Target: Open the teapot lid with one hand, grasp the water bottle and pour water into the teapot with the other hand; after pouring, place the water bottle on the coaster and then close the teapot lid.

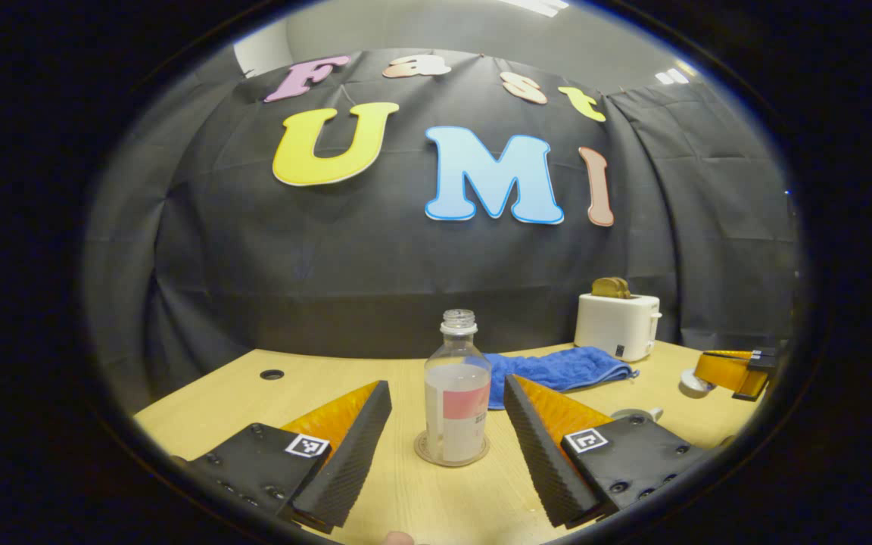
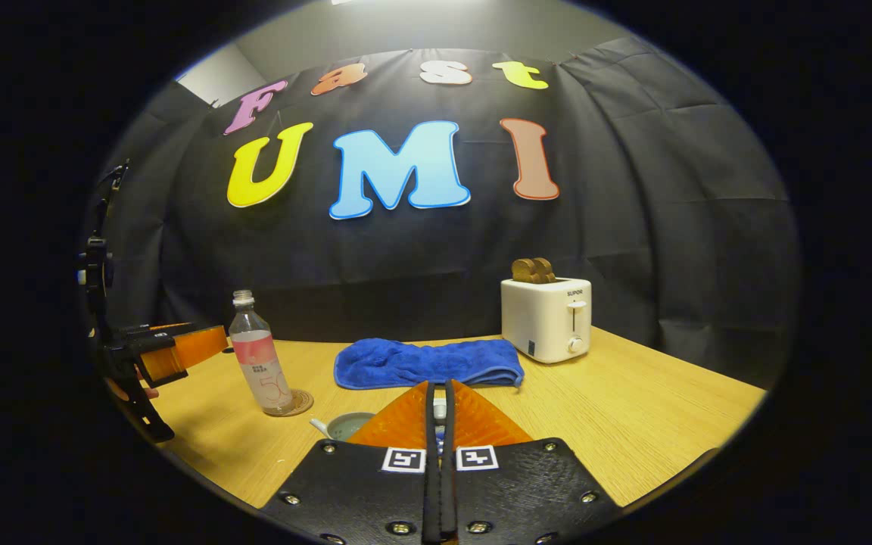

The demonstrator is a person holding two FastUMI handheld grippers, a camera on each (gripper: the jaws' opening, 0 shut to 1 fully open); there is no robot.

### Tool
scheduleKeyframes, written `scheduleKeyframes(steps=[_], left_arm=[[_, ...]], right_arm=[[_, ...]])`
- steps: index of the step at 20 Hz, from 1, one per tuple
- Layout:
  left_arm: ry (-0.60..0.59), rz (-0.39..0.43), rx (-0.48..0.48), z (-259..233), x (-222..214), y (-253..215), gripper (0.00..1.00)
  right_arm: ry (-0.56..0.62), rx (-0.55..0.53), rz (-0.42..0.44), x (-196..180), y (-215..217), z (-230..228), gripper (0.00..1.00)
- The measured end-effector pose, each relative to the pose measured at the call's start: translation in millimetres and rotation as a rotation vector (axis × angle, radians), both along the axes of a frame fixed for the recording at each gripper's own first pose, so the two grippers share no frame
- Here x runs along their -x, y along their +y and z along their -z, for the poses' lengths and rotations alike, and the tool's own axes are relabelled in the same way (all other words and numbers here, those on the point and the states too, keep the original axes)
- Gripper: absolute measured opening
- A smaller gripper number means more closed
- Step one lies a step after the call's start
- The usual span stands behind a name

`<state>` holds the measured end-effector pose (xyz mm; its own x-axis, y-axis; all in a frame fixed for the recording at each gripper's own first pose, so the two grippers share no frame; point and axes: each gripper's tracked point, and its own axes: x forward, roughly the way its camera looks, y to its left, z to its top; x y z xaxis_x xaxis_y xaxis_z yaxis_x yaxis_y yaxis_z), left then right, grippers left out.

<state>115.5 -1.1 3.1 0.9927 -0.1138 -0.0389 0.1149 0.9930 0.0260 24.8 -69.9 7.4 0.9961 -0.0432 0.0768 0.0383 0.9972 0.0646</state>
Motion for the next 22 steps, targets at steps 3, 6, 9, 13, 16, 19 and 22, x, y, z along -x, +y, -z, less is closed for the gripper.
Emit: scheduleKeyframes(steps=[3,6,9,13,16,19,22], left_arm=[[0.01,-0.012,0.027,6.4,20.0,10.4,1.0],[0.016,-0.033,0.035,8.8,33.0,23.1,1.0],[0.016,-0.045,0.053,5.8,44.4,32.2,1.0],[-0.002,-0.054,0.064,-2.8,61.1,38.5,1.0],[-0.021,-0.06,0.047,-11.9,71.5,41.6,1.0],[-0.044,-0.064,0.04,-20.9,82.2,41.8,1.0],[-0.061,-0.068,0.047,-31.8,88.6,40.5,1.0]], right_arm=[[0.007,-0.006,-0.062,-12.1,24.6,-4.3,0.0],[0.019,-0.008,-0.106,-22.1,43.6,-3.8,0.0],[0.043,-0.012,-0.143,-32.1,58.5,2.3,0.01],[0.089,-0.016,-0.165,-41.4,65.6,17.8,0.01],[0.112,-0.026,-0.169,-44.4,66.9,26.0,0.0],[0.119,-0.022,-0.169,-46.2,68.0,29.0,0.0],[0.123,-0.007,-0.156,-44.7,64.9,31.9,0.0]])
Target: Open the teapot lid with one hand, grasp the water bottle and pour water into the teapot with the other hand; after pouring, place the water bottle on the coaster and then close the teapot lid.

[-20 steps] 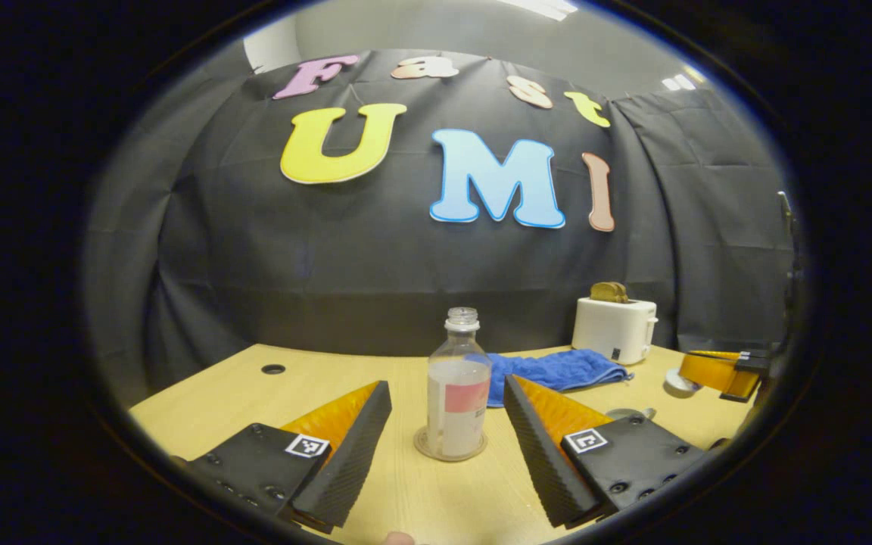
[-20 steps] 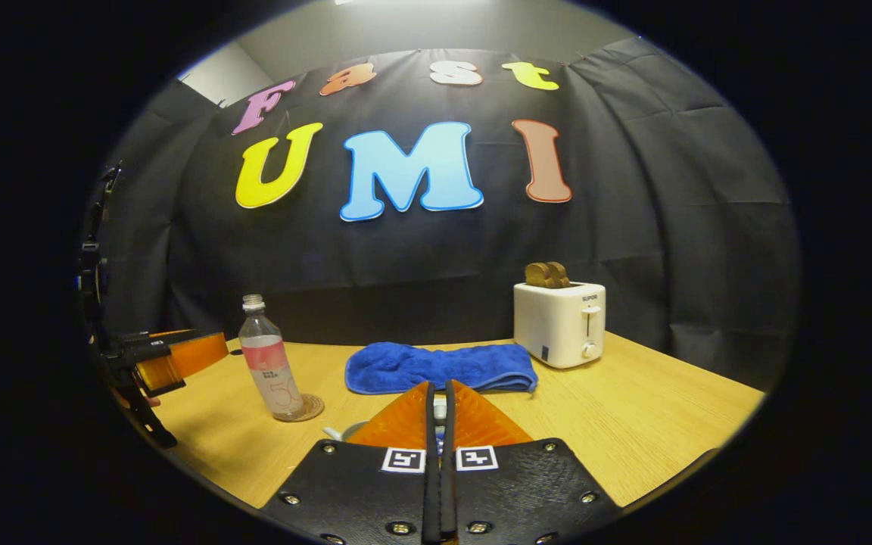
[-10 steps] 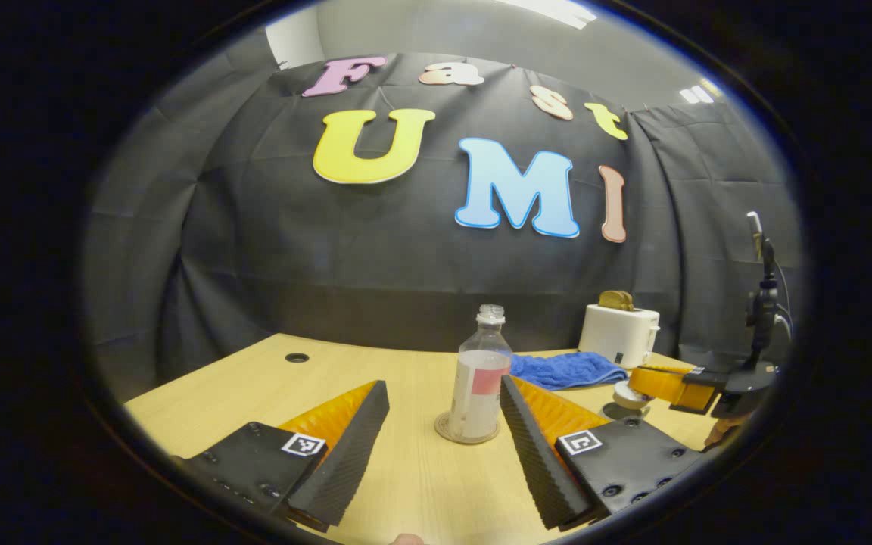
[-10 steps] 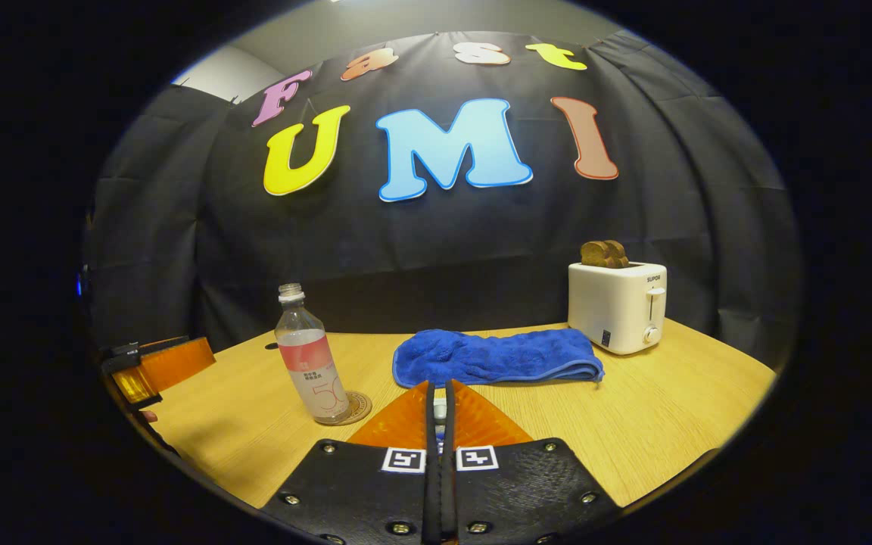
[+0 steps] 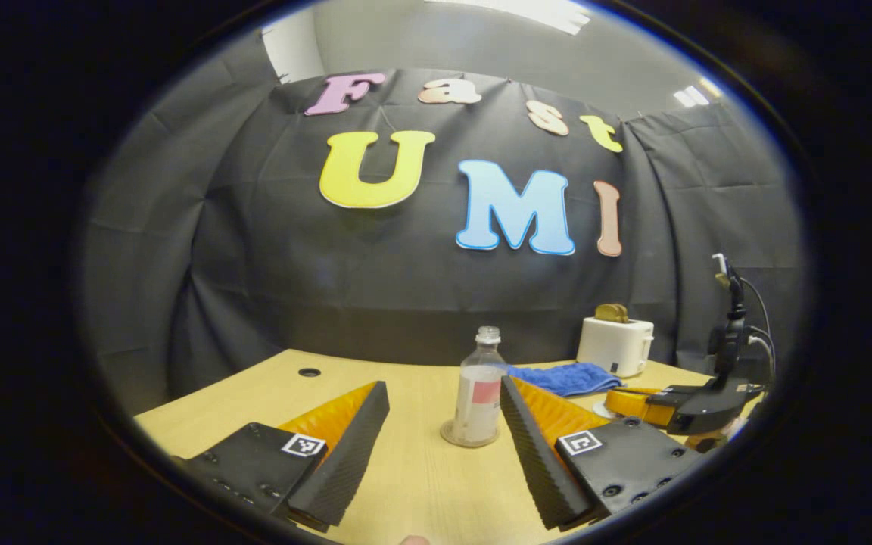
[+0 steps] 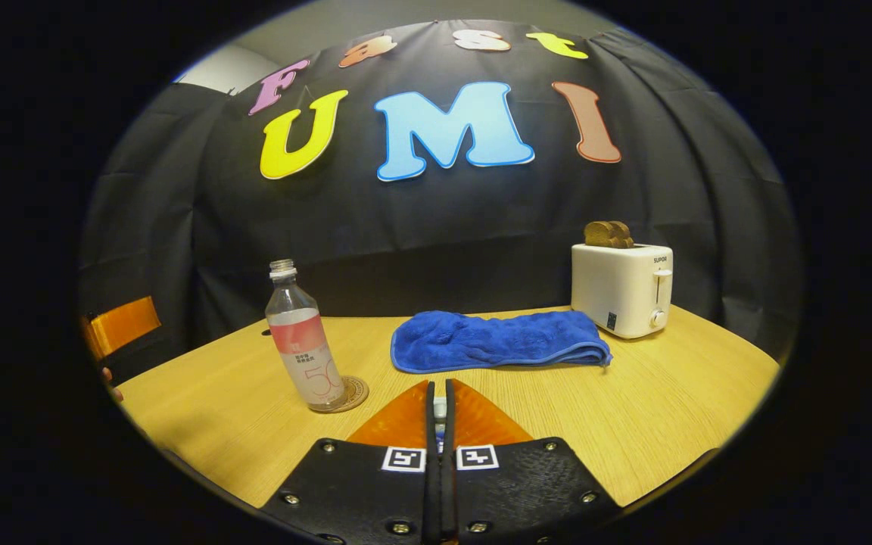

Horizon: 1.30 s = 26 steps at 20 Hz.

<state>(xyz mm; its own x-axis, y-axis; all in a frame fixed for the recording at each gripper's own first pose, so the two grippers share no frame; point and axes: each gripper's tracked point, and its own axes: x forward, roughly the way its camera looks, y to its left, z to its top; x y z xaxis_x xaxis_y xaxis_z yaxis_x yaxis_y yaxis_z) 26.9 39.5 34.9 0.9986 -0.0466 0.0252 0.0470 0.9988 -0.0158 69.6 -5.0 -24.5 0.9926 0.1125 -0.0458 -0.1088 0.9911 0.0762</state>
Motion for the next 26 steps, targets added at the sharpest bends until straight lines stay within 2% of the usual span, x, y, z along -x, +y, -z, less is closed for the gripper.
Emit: scheduleKeyframes(steps=[7,8,9,11,12,14,19,26], left_arm=[[0.009,-0.041,-0.009,1.6,17.7,6.2,1.0],[0.012,-0.043,0.0,3.9,19.4,5.3,1.0],[0.018,-0.045,0.008,5.1,21.1,5.9,1.0],[0.024,-0.05,0.016,8.0,26.7,6.3,1.0],[0.024,-0.051,0.015,8.2,27.3,4.9,1.0],[0.018,-0.053,0.008,7.1,31.0,0.9,1.0],[-0.006,-0.053,-0.018,6.7,41.3,-17.3,1.0],[-0.03,-0.039,-0.023,10.3,60.7,-45.8,1.0]], right_arm=[[0.029,0.006,0.012,-0.7,-1.1,10.8,0.01],[0.027,0.003,0.013,-0.8,0.5,11.2,0.06],[0.026,0.001,0.022,-0.5,-1.0,10.5,0.06],[0.004,0.002,0.043,0.3,-7.2,3.9,0.16],[-0.012,-0.002,0.052,3.7,-10.7,-1.4,0.35],[-0.058,-0.02,0.079,12.8,-19.1,-17.0,0.55],[-0.153,-0.042,0.101,49.5,-24.1,-44.8,0.55],[-0.216,-0.01,0.078,94.0,-10.6,-49.8,0.55]])
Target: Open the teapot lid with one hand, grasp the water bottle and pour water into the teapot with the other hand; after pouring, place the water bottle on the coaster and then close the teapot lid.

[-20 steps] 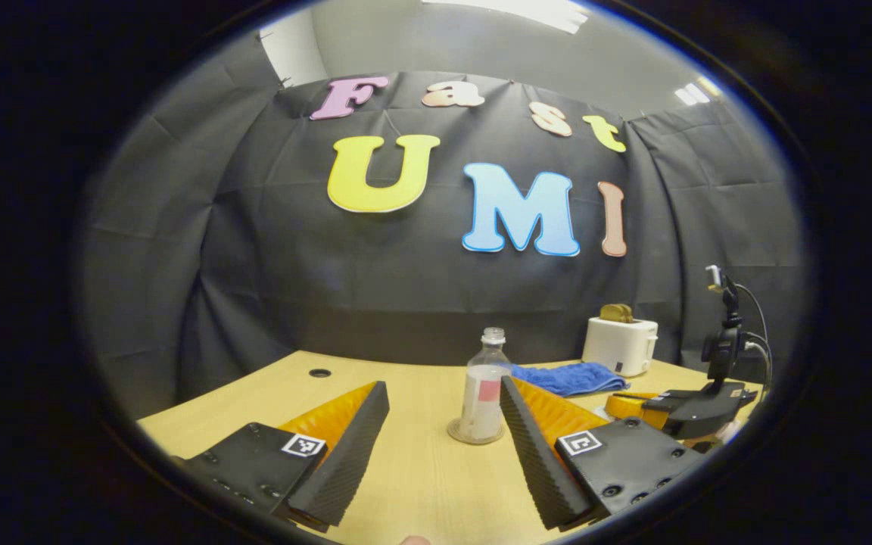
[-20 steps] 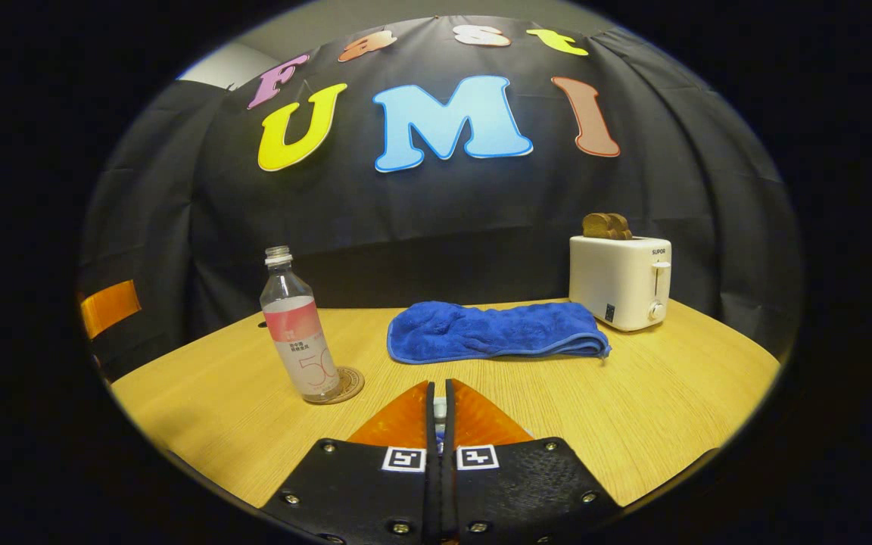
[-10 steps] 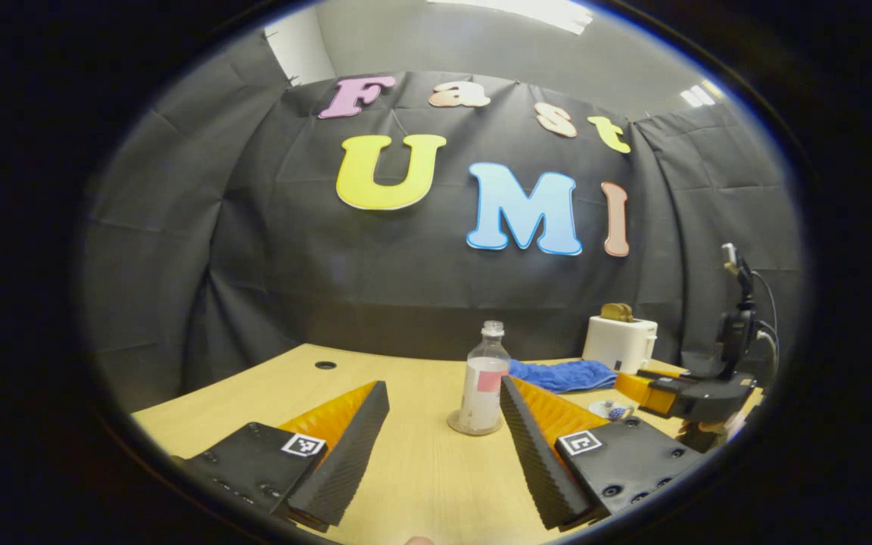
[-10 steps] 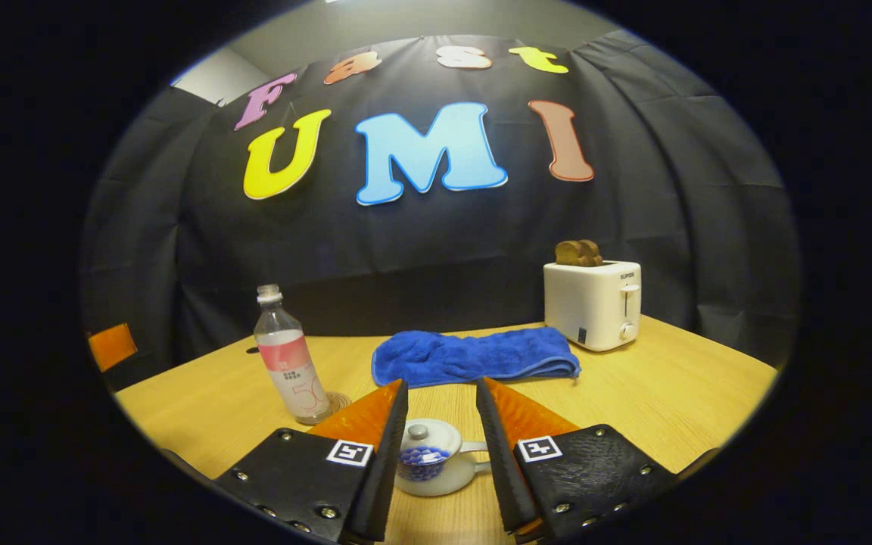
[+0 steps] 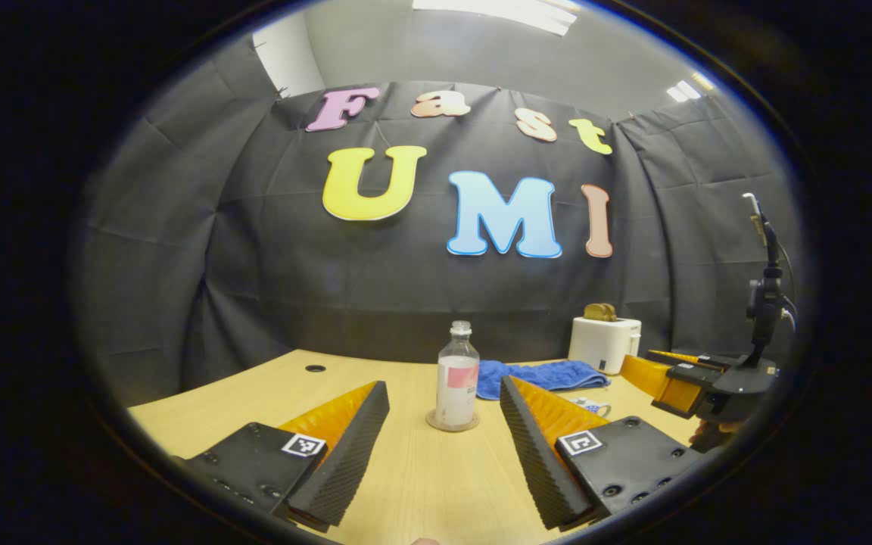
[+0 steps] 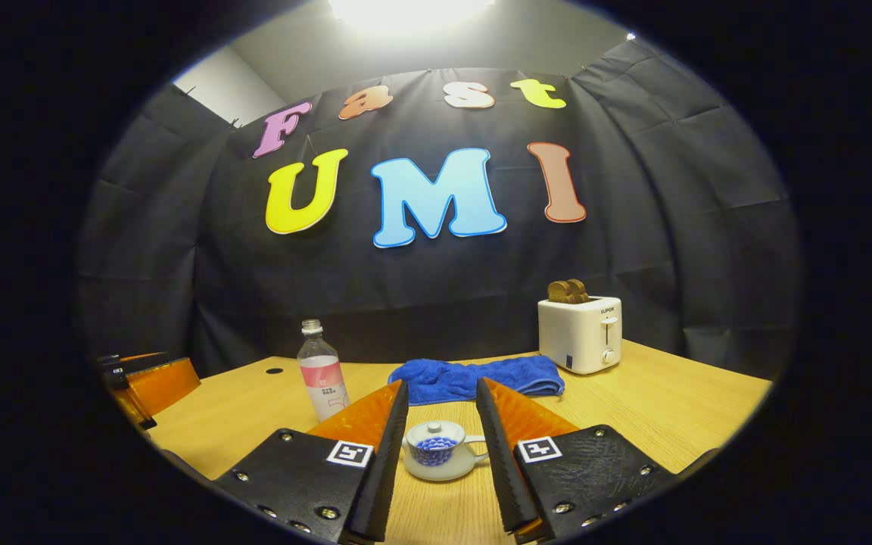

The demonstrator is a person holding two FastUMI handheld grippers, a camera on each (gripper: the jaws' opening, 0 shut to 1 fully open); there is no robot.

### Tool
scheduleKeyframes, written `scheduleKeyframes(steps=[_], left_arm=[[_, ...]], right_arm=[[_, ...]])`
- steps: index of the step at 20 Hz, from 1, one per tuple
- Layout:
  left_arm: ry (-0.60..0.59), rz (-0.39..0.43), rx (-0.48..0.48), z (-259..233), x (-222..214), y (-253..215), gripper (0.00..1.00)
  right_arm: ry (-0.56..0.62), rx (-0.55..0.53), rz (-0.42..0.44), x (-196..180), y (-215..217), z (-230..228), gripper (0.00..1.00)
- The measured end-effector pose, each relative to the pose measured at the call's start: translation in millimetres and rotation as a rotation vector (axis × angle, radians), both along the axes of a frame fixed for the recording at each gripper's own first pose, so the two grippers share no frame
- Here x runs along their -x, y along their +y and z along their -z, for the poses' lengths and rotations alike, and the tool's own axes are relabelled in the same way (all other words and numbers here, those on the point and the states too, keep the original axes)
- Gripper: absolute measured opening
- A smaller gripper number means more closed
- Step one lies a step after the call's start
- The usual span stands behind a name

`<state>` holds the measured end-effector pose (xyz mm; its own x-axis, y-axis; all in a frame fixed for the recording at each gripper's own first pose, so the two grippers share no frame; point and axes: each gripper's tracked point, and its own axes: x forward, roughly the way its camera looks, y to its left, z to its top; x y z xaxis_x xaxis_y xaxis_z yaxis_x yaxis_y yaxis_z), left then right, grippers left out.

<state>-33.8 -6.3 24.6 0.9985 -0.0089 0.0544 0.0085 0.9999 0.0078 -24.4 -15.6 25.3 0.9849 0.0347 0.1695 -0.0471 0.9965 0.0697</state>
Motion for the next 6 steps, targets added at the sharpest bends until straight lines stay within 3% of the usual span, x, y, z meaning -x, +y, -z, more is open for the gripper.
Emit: scheduleKeyframes(steps=[6], left_arm=[[-0.008,-0.019,-0.021,15.3,11.5,-5.5,1.0]], right_arm=[[0.001,0.026,-0.03,18.0,20.7,14.5,0.55]])
